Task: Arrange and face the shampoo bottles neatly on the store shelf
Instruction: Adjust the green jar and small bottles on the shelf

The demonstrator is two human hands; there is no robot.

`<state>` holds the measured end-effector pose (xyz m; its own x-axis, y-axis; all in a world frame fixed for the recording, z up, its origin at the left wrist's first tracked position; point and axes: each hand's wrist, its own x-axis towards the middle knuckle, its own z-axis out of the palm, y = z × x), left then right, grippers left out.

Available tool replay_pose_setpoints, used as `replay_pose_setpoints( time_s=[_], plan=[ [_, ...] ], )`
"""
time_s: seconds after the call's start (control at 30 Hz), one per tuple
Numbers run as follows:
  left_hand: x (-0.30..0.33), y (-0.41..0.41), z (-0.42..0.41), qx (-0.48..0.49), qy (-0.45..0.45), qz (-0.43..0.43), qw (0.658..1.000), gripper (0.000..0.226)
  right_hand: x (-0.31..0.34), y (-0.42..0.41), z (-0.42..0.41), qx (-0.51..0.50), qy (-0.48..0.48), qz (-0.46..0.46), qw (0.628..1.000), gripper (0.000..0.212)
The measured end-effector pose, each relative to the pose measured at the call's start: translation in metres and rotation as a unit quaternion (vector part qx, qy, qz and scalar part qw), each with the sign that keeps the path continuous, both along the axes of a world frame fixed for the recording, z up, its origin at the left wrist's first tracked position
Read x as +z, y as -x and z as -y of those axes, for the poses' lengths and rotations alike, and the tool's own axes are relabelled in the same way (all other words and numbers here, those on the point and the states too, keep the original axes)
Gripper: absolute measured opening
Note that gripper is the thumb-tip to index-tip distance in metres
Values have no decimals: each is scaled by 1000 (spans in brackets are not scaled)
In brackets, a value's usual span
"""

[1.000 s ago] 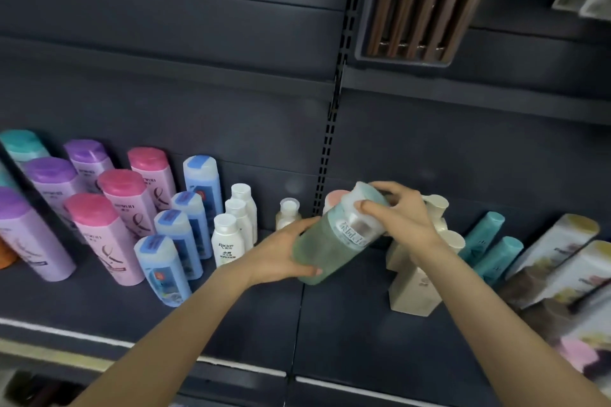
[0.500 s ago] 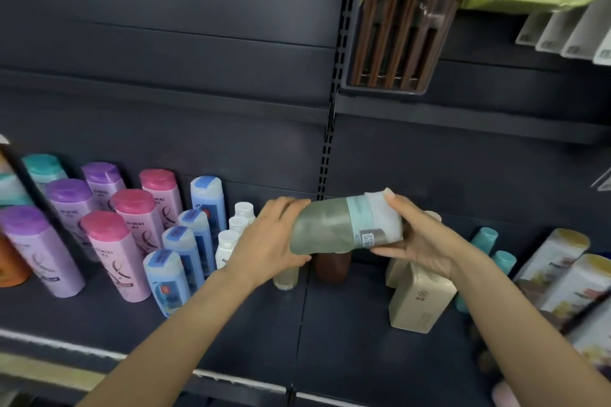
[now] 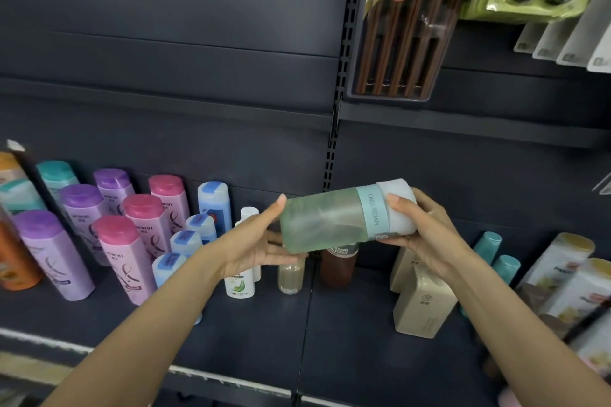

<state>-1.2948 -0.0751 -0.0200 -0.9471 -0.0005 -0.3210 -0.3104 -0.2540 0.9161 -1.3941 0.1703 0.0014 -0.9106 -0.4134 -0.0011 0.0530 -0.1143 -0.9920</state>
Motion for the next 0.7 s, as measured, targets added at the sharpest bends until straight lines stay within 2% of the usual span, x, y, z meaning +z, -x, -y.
replay_pose_setpoints(
  time_s=[0.1, 0.2, 0.3, 0.47, 0.6, 0.7],
  plan=[
    [5, -1, -3, 8, -35, -1, 999, 44, -4, -2, -2, 22, 19, 8, 1000, 50],
    [4, 0, -10, 64, -9, -58, 996, 30, -2, 0, -6, 65, 32, 47, 996, 47],
    [5, -5, -11, 93, 47, -155, 982, 40, 4, 5, -10, 95, 34, 81, 992, 45],
    [6, -16, -16, 82, 215, -298, 927, 63, 5, 4, -6, 68, 55, 116, 989, 41],
    [2, -16, -22, 70, 305, -332, 890, 77, 1, 6, -6, 44, 98, 136, 985, 28],
    [-2, -13, -20, 64, 407, -357, 838, 83, -3, 11, -9, 47, 91, 115, 988, 48]
  ],
)
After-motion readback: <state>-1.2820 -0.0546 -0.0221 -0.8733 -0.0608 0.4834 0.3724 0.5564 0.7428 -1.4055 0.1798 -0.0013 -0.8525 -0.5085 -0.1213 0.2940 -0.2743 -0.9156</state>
